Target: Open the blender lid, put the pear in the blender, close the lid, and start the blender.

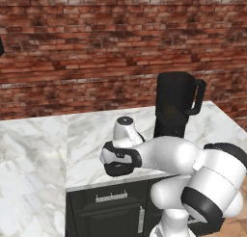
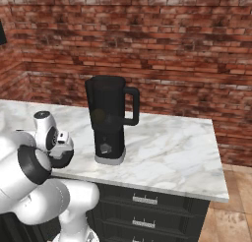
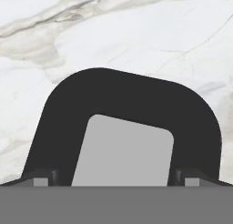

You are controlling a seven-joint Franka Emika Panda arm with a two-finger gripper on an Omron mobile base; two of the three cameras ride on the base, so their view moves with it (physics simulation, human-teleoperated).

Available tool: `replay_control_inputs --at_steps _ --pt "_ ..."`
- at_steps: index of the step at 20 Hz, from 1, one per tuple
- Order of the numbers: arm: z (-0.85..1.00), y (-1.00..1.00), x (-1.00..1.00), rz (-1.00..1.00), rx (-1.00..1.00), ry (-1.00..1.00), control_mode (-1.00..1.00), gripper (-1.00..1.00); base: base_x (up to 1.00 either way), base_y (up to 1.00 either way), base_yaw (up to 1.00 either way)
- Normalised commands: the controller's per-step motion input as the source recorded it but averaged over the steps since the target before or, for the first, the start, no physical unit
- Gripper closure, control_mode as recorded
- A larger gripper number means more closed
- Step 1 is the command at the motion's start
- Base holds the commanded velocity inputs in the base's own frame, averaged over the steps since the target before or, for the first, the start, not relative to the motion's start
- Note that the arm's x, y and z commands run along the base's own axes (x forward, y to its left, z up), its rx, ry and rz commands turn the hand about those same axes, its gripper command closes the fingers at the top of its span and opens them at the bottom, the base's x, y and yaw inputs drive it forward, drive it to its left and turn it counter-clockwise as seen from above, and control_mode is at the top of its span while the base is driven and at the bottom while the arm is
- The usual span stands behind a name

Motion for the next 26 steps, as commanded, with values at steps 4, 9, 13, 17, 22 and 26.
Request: replay_control_inputs --at_steps 4,9,13,17,22,26 --pt "-0.19 0.03 0.22 -0.07 0.0 0.01 -1.0 -1.0 0.0 0.0 0.0" --pt "-0.28 0.01 0.13 -0.06 0.0 0.02 -1.0 -1.0 0.0 0.0 0.0" --pt "-0.36 0.01 0.02 -0.04 0.0 0.05 -1.0 -1.0 0.0 0.0 0.0" --pt "-0.54 0.0 -0.14 -0.03 0.0 0.04 -1.0 1.0 0.0 0.0 0.0" --pt "-0.4 0.0 -0.22 -0.03 0.04 0.0 -1.0 1.0 0.0 0.0 0.0" --pt "-0.15 0.0 -0.05 -0.02 0.05 0.0 -1.0 1.0 0.0 0.0 0.0"
